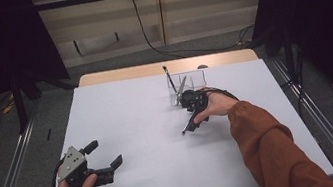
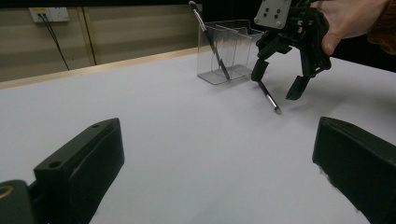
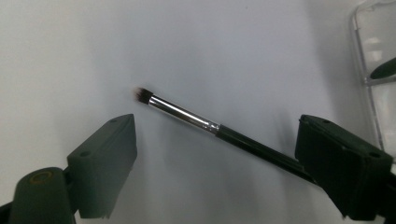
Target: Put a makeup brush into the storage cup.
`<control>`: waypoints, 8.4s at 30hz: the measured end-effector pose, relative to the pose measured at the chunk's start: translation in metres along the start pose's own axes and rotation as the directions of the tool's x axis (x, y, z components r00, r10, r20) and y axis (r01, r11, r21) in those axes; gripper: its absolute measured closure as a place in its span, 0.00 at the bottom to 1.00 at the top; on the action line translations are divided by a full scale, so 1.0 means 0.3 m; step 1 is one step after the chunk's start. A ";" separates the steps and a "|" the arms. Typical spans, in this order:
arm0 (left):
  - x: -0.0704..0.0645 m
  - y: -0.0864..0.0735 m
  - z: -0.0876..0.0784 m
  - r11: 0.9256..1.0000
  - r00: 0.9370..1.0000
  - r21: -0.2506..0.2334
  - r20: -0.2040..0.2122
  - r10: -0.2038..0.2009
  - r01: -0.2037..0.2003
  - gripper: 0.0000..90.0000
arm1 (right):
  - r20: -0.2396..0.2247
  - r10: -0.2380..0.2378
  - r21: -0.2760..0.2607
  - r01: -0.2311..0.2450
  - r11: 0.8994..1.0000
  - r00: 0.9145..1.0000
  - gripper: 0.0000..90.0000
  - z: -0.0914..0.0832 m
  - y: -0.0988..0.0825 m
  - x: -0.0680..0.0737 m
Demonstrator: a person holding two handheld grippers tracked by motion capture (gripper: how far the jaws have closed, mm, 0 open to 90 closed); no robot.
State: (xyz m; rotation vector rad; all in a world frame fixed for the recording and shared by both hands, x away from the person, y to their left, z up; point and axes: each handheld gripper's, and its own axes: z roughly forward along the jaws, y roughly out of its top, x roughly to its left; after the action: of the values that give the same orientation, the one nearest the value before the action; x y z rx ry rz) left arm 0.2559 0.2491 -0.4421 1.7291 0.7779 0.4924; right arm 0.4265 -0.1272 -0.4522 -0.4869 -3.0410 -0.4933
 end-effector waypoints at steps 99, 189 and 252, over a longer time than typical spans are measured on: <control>0.006 -0.001 -0.002 1.000 1.000 0.006 -0.011 -0.008 0.008 0.02 | 0.019 0.069 -0.120 -0.066 0.990 0.997 0.94 -0.137 -0.036 0.025; 0.006 0.000 0.000 1.000 1.000 0.005 -0.015 -0.006 0.006 0.02 | 0.026 0.370 -0.883 -0.152 0.443 0.928 0.94 -0.305 -0.120 0.046; 0.003 0.001 0.002 1.000 1.000 0.003 -0.001 0.002 -0.002 0.02 | 0.083 0.486 -0.876 -0.169 0.452 0.870 0.94 -0.336 0.064 -0.132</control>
State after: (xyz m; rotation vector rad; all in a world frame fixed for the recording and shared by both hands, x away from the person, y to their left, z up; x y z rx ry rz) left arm 0.2570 0.2492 -0.4422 1.7325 0.7786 0.4939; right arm 0.4674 -0.1532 -0.3534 -1.2711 -2.5562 -2.0818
